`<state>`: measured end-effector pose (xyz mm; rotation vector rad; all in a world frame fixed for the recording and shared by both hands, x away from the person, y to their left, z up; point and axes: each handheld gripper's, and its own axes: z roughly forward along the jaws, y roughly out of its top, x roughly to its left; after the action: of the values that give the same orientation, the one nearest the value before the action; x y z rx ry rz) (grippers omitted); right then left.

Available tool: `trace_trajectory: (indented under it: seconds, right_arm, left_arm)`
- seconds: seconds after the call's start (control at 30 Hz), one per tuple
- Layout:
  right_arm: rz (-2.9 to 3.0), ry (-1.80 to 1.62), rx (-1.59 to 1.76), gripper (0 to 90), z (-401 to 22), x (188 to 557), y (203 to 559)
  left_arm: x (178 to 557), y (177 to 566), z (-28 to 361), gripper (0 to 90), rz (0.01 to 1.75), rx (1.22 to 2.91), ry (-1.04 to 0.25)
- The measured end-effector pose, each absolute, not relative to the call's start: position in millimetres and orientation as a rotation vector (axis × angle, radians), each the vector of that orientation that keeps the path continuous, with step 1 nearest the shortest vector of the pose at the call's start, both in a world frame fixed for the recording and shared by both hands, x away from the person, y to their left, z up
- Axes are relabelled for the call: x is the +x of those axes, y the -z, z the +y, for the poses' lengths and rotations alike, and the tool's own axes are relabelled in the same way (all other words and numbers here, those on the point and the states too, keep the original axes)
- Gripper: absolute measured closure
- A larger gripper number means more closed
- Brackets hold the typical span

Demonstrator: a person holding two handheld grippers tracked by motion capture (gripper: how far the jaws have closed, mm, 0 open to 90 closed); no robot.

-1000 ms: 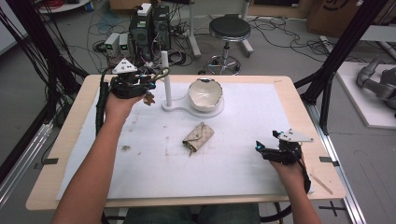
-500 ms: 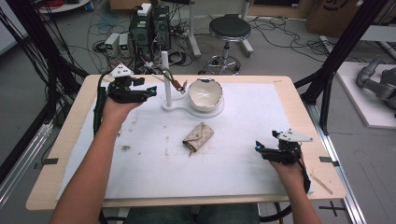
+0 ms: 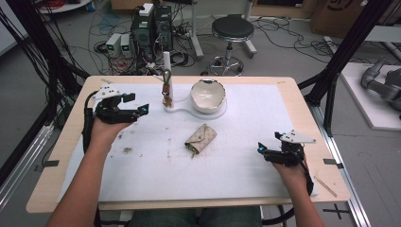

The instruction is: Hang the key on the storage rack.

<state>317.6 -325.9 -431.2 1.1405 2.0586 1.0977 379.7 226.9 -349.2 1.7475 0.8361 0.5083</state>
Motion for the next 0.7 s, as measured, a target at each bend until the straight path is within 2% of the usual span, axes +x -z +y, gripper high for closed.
trace_trajectory:
  seconds: [0.47, 0.6, 0.7]
  right_arm:
    - [2.067, -1.091, 1.131, 19.0, -325, 317, 432]
    - [2.069, -1.089, 1.134, 19.0, -325, 318, 432]
    - [2.077, -1.086, 1.135, 19.1, -325, 318, 433]
  left_arm:
    - [354, 392, 248, 19.0, 0.851, 1.786, -0.453]
    - [354, 404, 253, 14.7, 0.907, 1.836, -0.443]
    - [353, 409, 258, 14.7, 0.936, 1.843, -0.451]
